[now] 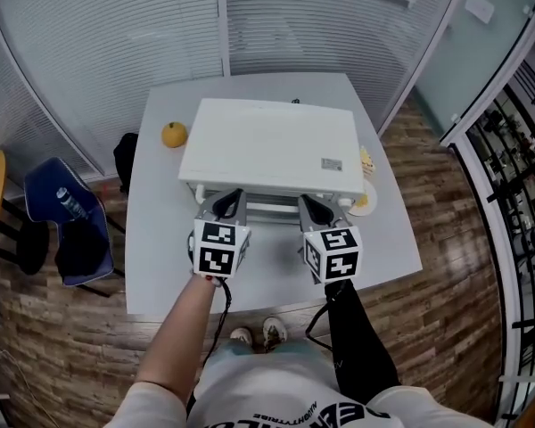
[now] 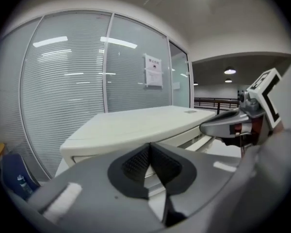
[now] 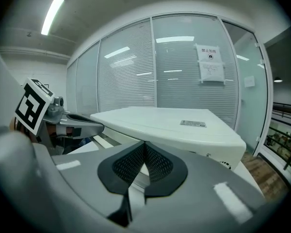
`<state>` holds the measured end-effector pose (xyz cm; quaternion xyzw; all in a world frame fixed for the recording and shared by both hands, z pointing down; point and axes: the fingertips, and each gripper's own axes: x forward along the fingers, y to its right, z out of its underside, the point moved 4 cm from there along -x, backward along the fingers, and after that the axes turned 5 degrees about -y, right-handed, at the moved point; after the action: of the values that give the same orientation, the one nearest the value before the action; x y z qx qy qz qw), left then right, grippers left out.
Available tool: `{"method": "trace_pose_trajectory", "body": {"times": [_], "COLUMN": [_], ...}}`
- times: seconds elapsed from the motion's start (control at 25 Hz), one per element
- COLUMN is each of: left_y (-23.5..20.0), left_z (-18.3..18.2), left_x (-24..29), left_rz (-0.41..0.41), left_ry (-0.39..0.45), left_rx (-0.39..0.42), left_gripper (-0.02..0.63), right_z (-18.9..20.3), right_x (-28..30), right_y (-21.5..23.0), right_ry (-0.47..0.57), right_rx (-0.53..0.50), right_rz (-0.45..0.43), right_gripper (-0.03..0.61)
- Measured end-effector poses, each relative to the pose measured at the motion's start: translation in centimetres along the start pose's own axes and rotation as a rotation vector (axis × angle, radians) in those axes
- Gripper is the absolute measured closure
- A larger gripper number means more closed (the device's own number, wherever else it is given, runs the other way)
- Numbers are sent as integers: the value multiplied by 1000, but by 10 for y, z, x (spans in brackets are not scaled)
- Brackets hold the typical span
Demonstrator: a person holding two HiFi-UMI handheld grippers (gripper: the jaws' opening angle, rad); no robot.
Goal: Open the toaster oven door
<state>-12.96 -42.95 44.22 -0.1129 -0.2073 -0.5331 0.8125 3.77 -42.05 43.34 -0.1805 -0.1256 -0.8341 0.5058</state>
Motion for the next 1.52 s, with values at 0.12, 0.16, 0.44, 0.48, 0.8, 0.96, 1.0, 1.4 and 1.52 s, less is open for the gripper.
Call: {"method": "trace_pose_trajectory", "body": {"times": [0.12,0.16,0.44,0.48,0.8,0.96,1.0,1.4,1.52], "left_y": [1,2,5,6,24,29,31,47,50], "left_z": [0,0,12,13,35,51,55,100,117], "left_x": [-2,-3,-11,-13,-37,-48,-51,-68,-71], "left_rz": [4,10,31,36,74,72,74,115,134], "left_ry": [15,20,19,16,-6,-12,-13,-50,-69], "left_rx": [-6,-19,-15,-17,3,14,14,37,38], "left_gripper": [555,557,557,557,557,557,555,557,557], "right_z": [0,0,8,10,32,48,51,97,114], "right_x": [0,0,-8,-9,-31,-40,-43,-61,-63], "right_y": [0,0,-6,-8,-27,-40,-42,-62,-69], "right_ry": [-13,-19,-49,-55,-80,-97,-96,-123,-142], "right_rx": [15,20,32,31,8,4,4,12,14], "right_rz": [8,9,24,24,41,53,59,100,106], "right_gripper": [575,575,575,575,577,575,575,575,575]}}
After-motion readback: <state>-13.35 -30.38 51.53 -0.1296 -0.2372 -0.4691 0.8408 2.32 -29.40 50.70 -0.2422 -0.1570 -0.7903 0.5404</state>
